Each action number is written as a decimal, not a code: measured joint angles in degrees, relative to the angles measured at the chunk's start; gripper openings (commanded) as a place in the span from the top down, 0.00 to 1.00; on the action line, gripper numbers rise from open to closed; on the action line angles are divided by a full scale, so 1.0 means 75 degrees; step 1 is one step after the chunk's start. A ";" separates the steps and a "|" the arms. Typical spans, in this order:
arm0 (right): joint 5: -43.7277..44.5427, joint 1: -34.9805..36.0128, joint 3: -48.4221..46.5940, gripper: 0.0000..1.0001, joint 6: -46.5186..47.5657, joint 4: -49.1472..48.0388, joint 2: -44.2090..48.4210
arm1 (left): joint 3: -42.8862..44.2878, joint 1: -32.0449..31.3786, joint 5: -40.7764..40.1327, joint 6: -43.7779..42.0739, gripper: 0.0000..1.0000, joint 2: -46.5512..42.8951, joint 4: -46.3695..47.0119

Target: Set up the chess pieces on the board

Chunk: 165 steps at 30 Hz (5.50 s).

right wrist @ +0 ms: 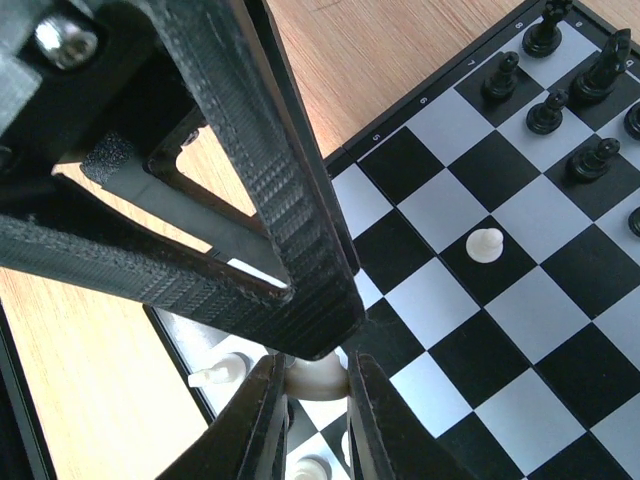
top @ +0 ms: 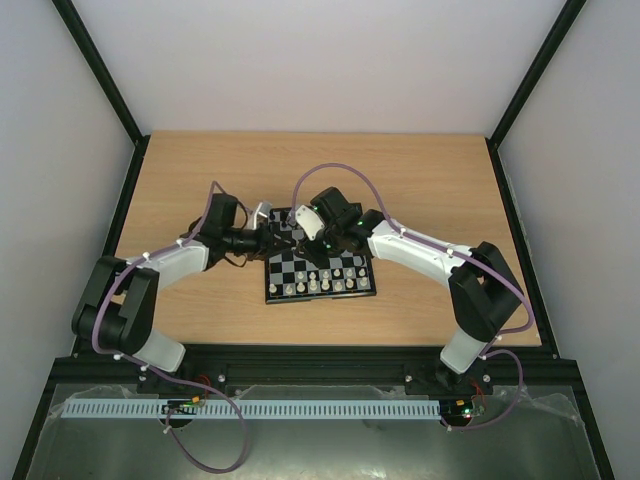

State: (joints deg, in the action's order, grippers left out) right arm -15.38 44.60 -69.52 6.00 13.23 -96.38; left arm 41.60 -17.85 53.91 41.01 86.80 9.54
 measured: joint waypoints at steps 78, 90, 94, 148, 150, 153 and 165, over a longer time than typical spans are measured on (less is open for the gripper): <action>-0.1457 -0.2687 0.2579 0.60 -0.0286 -0.0574 0.2337 | 0.0772 -0.3034 -0.7577 -0.2556 0.96 -0.0219 -0.4395; -0.1460 -0.2690 0.2579 0.60 -0.0274 -0.0580 0.2285 | 0.0714 -0.3034 -0.7528 -0.2585 0.94 -0.0050 -0.4266; -0.1460 -0.2690 0.2579 0.60 -0.0259 -0.0580 0.2282 | 0.0714 -0.3034 -0.7530 -0.2614 0.91 -0.0017 -0.4199; 0.1163 -0.2702 0.2372 0.34 -0.0256 -0.0790 0.2124 | 0.4648 -0.2416 -0.7746 -0.3013 0.70 0.2815 -0.5441; 0.1131 -0.2702 0.2378 0.34 -0.0256 -0.0790 0.2122 | 0.4660 -0.2416 -0.7670 -0.3022 0.71 0.2859 -0.5438; 0.1105 -0.2702 0.2384 0.34 -0.0251 -0.0790 0.2122 | 0.4692 -0.2416 -0.7574 -0.3045 0.74 0.2967 -0.5438; 0.1084 -0.2702 0.2393 0.34 -0.0181 -0.0787 0.2122 | 0.4776 -0.2416 -0.7393 -0.3197 0.84 0.3209 -0.5435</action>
State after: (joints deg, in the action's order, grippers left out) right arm -7.25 24.34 -51.57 4.64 7.33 -80.47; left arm 77.43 -35.97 -1.54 17.04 110.87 -31.22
